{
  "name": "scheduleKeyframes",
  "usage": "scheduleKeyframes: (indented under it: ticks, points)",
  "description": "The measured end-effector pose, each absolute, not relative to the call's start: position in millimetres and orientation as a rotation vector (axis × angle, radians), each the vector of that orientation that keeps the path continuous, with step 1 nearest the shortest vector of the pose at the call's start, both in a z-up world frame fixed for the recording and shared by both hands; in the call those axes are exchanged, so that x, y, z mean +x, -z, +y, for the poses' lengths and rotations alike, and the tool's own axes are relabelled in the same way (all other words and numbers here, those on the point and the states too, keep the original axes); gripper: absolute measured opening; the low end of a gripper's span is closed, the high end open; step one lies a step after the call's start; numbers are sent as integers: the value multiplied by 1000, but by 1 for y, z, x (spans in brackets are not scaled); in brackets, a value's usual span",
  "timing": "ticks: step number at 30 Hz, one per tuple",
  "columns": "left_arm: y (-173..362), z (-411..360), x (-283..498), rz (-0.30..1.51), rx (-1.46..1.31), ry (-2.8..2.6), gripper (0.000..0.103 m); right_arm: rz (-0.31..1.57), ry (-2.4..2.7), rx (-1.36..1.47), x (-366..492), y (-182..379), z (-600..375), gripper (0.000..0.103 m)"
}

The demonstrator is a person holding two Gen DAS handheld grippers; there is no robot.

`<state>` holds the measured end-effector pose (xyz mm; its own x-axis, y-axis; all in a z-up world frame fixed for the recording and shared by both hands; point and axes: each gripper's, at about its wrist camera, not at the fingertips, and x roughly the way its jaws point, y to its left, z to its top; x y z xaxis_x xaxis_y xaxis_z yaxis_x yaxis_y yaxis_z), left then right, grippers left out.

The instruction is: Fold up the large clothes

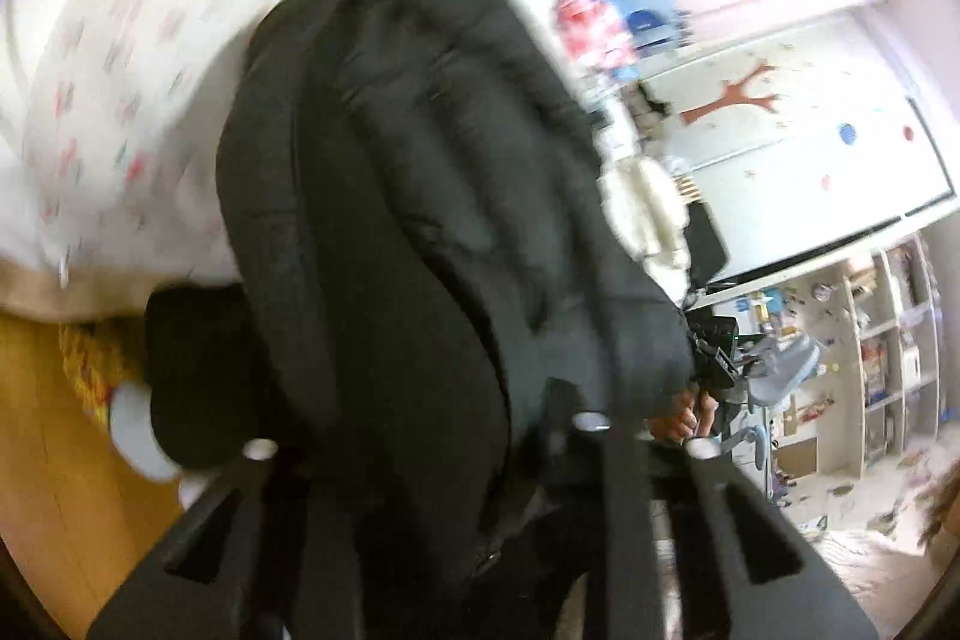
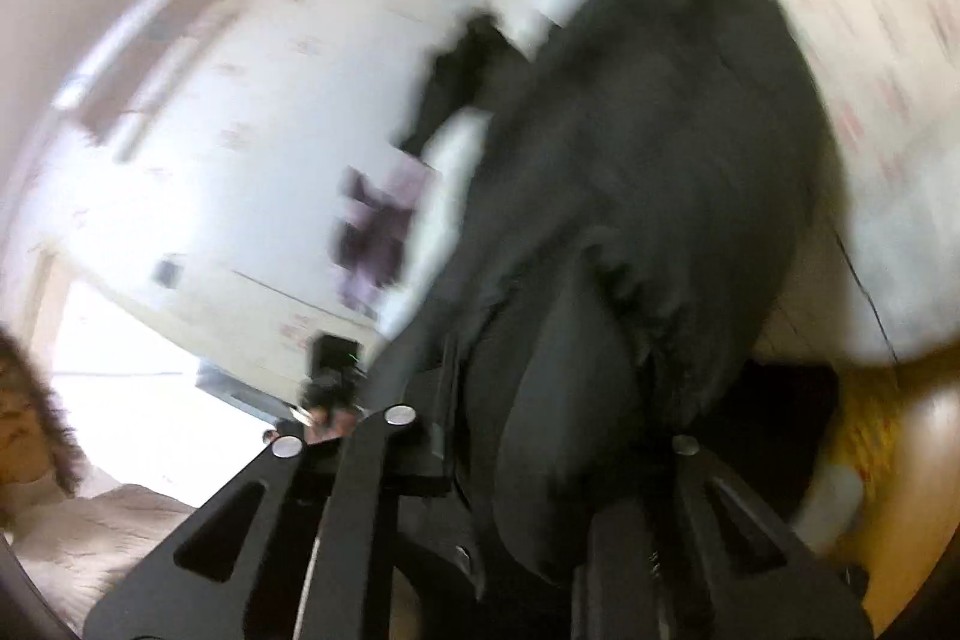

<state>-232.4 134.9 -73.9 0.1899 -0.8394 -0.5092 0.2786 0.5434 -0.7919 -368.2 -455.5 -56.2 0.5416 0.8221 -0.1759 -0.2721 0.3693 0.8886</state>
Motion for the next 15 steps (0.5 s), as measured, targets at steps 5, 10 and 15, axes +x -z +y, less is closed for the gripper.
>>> scheduleKeyframes:
  ticks: [5,10,15]
  points:
    - [20,136,-247,975,-594,969,15,660,-897,843,-385,14,-444,12]
    - [71,149,-247,1163,-596,986,21,923,-826,905,-393,88,-444,53]
    - [119,164,-245,1248,-710,862,56,996,-807,998,-404,137,-441,54]
